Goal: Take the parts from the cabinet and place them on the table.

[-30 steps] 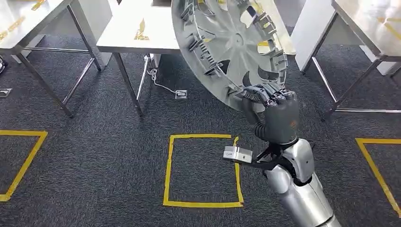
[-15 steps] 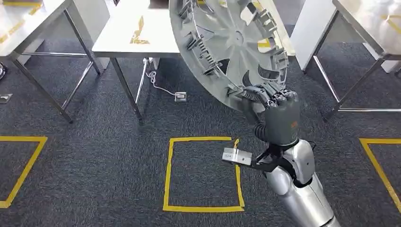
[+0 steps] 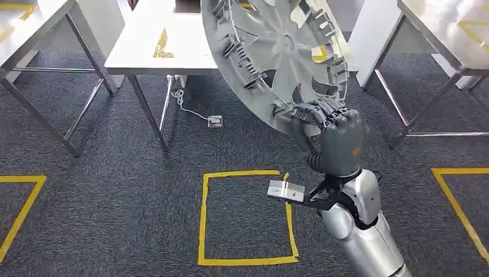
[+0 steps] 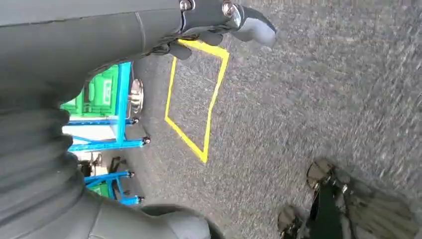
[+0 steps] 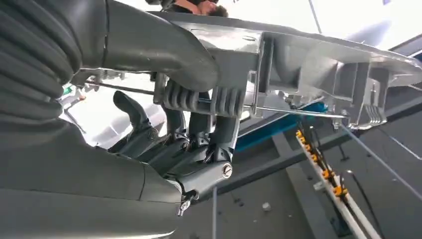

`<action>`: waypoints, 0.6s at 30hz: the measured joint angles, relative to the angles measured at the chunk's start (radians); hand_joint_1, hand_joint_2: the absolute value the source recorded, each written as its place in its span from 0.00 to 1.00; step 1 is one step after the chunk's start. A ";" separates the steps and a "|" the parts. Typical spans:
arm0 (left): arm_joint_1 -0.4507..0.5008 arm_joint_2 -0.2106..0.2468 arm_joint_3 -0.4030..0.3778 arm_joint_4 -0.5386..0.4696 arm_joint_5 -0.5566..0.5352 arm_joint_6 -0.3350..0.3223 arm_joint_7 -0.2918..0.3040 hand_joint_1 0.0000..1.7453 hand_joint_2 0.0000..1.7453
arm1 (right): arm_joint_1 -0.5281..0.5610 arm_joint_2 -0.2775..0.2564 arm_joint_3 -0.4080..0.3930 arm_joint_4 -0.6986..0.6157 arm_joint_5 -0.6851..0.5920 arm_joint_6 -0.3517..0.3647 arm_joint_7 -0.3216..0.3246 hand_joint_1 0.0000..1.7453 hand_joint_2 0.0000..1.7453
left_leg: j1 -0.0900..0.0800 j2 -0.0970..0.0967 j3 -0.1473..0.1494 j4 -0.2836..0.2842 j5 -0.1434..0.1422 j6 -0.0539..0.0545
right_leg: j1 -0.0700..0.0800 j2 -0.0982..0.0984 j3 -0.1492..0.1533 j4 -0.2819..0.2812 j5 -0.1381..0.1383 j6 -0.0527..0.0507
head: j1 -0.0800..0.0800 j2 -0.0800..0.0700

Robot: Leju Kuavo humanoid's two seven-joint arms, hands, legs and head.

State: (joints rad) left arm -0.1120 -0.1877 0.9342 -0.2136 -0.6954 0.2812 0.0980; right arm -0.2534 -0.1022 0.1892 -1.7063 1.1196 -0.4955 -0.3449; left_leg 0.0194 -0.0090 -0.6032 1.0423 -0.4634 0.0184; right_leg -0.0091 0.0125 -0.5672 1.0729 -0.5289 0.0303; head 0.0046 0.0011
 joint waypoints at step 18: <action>0.005 -0.010 0.016 0.001 0.000 0.007 -0.001 0.00 1.00 | -0.002 -0.013 -0.004 0.001 -0.035 -0.009 -0.005 1.00 1.00 | -0.007 0.014 -0.069 0.243 -0.164 -0.044 | 0.008 -0.008 -0.013 -0.070 0.079 -0.063 | -0.006 0.000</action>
State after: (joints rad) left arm -0.1066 -0.1980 0.9503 -0.2129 -0.6950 0.2880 0.0973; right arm -0.2551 -0.1148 0.1854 -1.7052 1.0845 -0.5043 -0.3502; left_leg 0.0119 0.0052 -0.6722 1.2857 -0.6274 -0.0256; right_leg -0.0012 0.0050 -0.5797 1.0026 -0.4500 -0.0329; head -0.0015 0.0011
